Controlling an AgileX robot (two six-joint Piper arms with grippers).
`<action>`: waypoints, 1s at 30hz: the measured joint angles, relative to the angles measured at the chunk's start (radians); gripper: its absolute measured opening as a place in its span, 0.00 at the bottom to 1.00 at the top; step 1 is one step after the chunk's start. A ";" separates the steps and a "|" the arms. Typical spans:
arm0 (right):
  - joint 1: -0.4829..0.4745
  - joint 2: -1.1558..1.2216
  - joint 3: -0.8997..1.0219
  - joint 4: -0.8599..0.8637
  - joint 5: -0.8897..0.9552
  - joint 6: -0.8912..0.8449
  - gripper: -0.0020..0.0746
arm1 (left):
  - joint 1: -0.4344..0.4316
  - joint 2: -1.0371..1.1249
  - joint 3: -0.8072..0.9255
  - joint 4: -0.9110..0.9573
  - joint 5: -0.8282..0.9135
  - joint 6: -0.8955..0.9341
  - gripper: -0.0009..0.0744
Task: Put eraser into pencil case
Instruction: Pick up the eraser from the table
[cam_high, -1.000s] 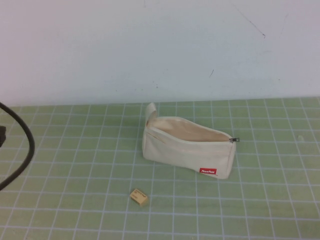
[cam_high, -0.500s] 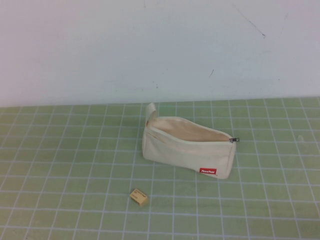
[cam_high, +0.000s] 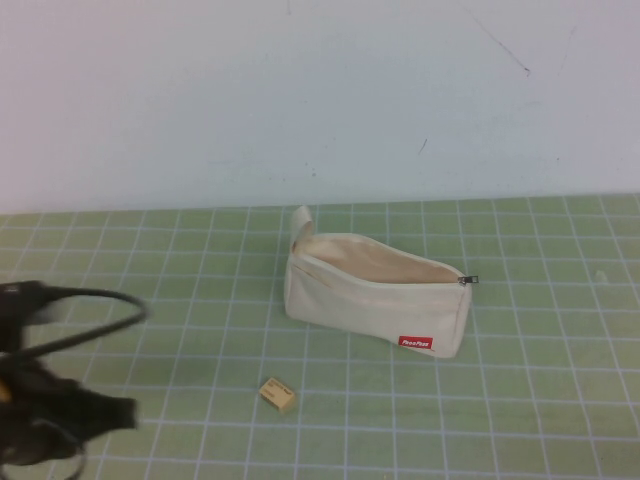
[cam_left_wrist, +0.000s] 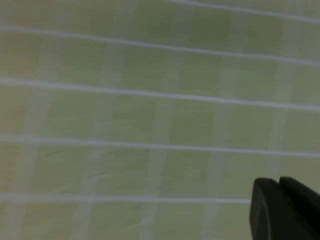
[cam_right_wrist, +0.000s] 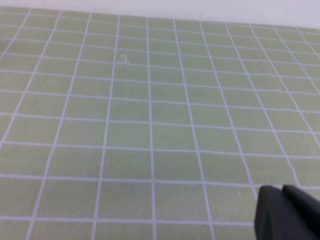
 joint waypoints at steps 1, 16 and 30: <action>0.000 0.000 0.000 0.000 0.000 0.000 0.03 | -0.015 0.024 -0.005 -0.089 -0.014 0.100 0.01; 0.000 0.000 0.000 0.000 0.000 0.000 0.03 | -0.314 0.525 -0.406 -0.181 0.084 0.345 0.46; 0.000 0.000 0.000 0.000 0.000 0.000 0.03 | -0.356 0.801 -0.602 0.077 0.134 0.351 0.66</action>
